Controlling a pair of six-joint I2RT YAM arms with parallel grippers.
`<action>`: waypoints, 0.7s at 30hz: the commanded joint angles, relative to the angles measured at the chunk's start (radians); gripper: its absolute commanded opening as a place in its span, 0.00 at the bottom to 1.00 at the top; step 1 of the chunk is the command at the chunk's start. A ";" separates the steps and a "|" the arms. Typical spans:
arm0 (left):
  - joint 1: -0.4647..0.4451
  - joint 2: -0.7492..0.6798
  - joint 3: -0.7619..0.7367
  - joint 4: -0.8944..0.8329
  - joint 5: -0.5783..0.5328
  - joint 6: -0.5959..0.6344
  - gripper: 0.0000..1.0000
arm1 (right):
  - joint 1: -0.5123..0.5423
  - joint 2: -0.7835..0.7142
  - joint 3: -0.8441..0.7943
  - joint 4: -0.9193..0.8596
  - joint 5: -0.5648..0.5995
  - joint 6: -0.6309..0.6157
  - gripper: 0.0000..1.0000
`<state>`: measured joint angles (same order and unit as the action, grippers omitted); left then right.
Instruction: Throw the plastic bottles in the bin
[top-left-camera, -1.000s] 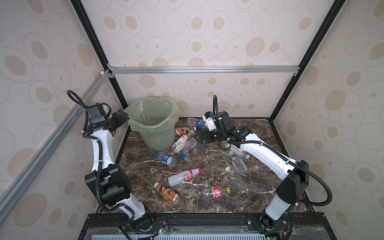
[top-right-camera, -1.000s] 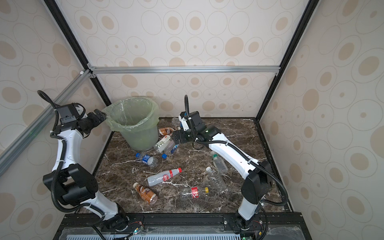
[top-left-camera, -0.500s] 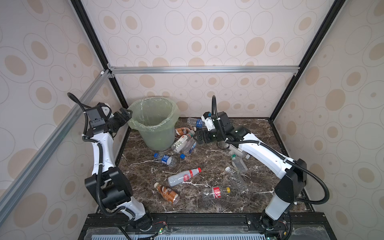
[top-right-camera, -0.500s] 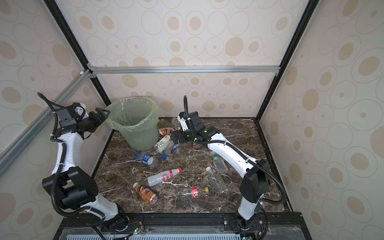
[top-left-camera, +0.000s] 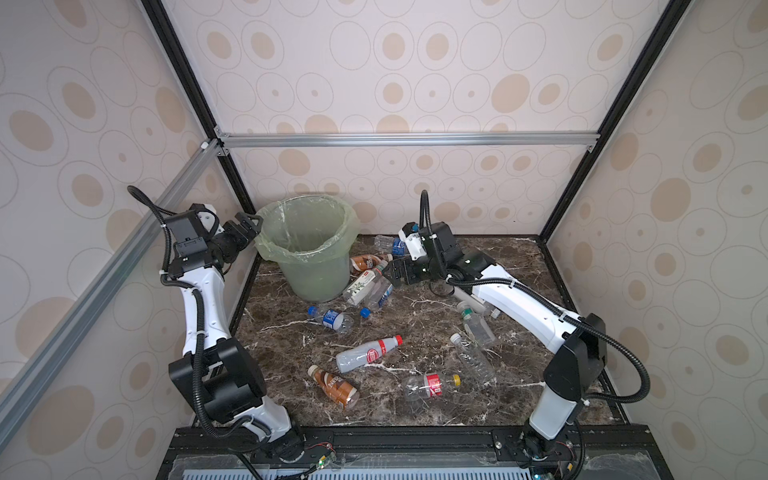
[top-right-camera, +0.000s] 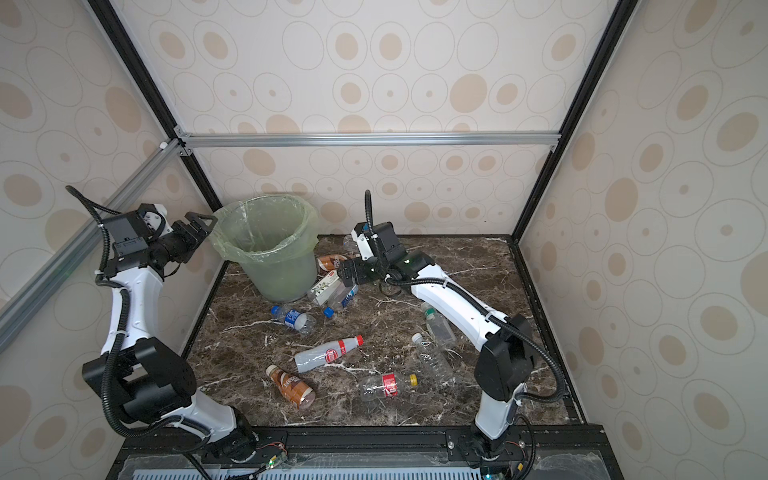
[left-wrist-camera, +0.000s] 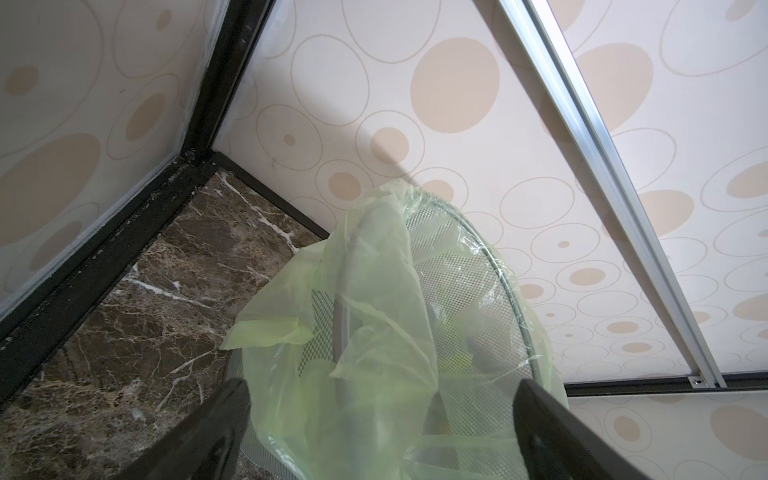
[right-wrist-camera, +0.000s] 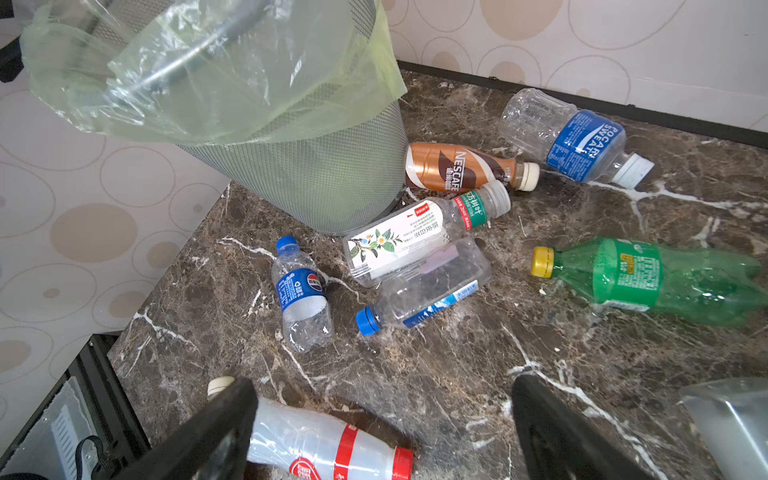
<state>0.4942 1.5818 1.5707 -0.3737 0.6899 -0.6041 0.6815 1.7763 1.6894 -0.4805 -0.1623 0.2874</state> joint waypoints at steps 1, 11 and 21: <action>0.009 -0.020 0.056 0.019 0.010 -0.024 0.99 | 0.010 0.019 0.036 0.002 -0.013 0.001 0.99; -0.053 -0.068 0.060 -0.022 -0.047 0.022 0.99 | 0.010 0.008 0.036 -0.012 0.000 -0.004 0.99; -0.132 -0.163 0.093 -0.113 -0.275 0.153 0.99 | 0.010 -0.052 0.003 -0.040 0.047 -0.026 0.99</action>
<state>0.3828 1.4582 1.6131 -0.4503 0.5102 -0.5247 0.6815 1.7798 1.6993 -0.4980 -0.1410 0.2798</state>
